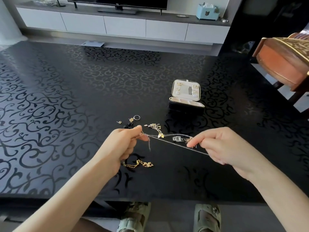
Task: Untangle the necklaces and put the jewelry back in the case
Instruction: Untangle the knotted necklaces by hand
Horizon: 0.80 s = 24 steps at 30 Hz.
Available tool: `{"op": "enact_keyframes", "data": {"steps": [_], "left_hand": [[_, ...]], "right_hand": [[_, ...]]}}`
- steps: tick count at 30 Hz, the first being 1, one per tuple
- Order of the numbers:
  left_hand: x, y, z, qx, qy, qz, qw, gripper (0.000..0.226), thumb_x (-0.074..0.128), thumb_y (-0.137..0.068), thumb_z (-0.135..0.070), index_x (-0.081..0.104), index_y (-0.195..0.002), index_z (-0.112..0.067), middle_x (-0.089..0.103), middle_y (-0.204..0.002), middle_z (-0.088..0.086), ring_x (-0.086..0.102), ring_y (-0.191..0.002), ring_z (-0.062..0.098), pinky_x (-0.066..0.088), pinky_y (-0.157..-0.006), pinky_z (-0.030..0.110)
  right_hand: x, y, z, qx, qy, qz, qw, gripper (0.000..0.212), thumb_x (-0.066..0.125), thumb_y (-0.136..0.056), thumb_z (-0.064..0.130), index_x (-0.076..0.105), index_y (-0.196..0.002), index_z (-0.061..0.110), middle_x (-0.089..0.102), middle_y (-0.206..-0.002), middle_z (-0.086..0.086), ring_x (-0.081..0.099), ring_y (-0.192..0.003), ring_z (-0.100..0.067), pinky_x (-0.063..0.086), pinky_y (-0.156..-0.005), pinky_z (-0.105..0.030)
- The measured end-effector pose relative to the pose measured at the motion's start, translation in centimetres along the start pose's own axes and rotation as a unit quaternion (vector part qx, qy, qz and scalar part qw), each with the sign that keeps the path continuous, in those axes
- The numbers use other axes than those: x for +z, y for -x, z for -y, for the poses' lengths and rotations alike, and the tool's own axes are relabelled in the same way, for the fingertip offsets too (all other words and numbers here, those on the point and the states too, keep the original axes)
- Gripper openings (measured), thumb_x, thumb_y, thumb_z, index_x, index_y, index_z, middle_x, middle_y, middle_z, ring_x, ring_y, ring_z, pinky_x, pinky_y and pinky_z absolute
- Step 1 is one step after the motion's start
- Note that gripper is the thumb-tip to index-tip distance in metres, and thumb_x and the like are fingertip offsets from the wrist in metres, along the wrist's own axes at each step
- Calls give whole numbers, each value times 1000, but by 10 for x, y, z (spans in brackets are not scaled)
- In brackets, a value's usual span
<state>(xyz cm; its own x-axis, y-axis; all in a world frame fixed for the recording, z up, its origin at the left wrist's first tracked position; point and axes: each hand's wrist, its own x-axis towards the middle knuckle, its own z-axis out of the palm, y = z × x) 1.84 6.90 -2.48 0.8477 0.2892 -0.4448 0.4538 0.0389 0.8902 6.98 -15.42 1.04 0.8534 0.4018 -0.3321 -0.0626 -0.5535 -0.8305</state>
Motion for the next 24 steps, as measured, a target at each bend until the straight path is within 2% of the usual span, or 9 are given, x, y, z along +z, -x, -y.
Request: {"op": "enact_keyframes", "data": {"steps": [2, 6, 8, 11, 15, 17, 19, 21, 24], "left_hand": [[0, 1, 0, 5, -2, 2, 1000, 36, 49, -94, -34, 69, -76, -9, 19, -48, -7, 14, -40, 9, 13, -34, 17], [2, 2, 0, 17, -16, 2, 1000, 38, 48, -95, -34, 71, -77, -9, 19, -50, -6, 15, -41, 9, 14, -35, 17], [2, 3, 0, 20, -12, 7, 1000, 39, 48, -95, -34, 71, -75, -10, 19, -50, -6, 15, -41, 9, 14, -35, 17], [3, 3, -1, 20, -5, 16, 1000, 40, 48, -95, -34, 71, -74, -10, 19, -48, -6, 14, -41, 9, 13, -36, 17], [7, 5, -2, 10, 10, 36, 999, 40, 48, -95, -34, 71, -73, -9, 19, -48, -7, 14, -41, 9, 9, -41, 21], [9, 7, -3, 2, 14, 48, 999, 42, 49, -95, -34, 70, -67, -12, 19, -48, -7, 14, -41, 9, 8, -43, 23], [11, 7, -2, -2, 11, 61, 998, 43, 48, -95, -35, 70, -66, -12, 19, -47, -7, 14, -41, 8, 8, -42, 21], [13, 6, -1, -7, 7, 72, 997, 44, 46, -96, -35, 71, -69, -10, 19, -46, -7, 14, -40, 8, 10, -39, 19], [14, 5, 1, -10, 3, 82, 997, 45, 44, -97, -35, 72, -73, -9, 20, -45, -7, 15, -40, 7, 11, -37, 18]], "right_hand": [[4, -1, -1, -2, 62, 9, 998, 46, 39, -84, -2, 76, -74, 25, 31, -36, 5, 23, -37, -10, 36, -61, -27], [9, -1, -2, 4, 118, 45, 992, 42, 40, -86, -1, 72, -95, 24, 34, -30, 13, 34, -29, -5, 26, -37, -7], [12, -2, -4, 3, 144, 60, 988, 42, 41, -86, 2, 71, -100, 27, 33, -30, 12, 30, -30, -6, 25, -37, -9], [18, -3, -7, -9, 214, 78, 974, 34, 48, -87, 10, 72, -94, 34, 41, -30, 14, 36, -31, -6, 27, -40, -10], [27, -4, -9, -4, 285, 96, 954, 21, 62, -84, 36, 68, -103, 43, 47, -38, 28, 46, -41, 6, 29, -50, -13], [31, -4, -8, 2, 313, 89, 946, 43, 67, -77, 47, 57, -119, 49, 55, -53, 29, 47, -55, 7, 31, -56, -13], [35, -4, -8, -1, 353, 76, 932, 68, 69, -72, 54, 41, -134, 48, 63, -99, 27, 53, -87, 5, 37, -71, -16], [37, -6, -9, 2, 393, 53, 918, 83, 68, -71, 59, 27, -143, 44, 51, -135, 15, 48, -121, -8, 39, -88, -24], [38, -8, -9, 15, 421, 31, 906, 103, 65, -70, 65, 7, -149, 34, 49, -138, 7, 48, -125, -17, 41, -90, -29]]}}
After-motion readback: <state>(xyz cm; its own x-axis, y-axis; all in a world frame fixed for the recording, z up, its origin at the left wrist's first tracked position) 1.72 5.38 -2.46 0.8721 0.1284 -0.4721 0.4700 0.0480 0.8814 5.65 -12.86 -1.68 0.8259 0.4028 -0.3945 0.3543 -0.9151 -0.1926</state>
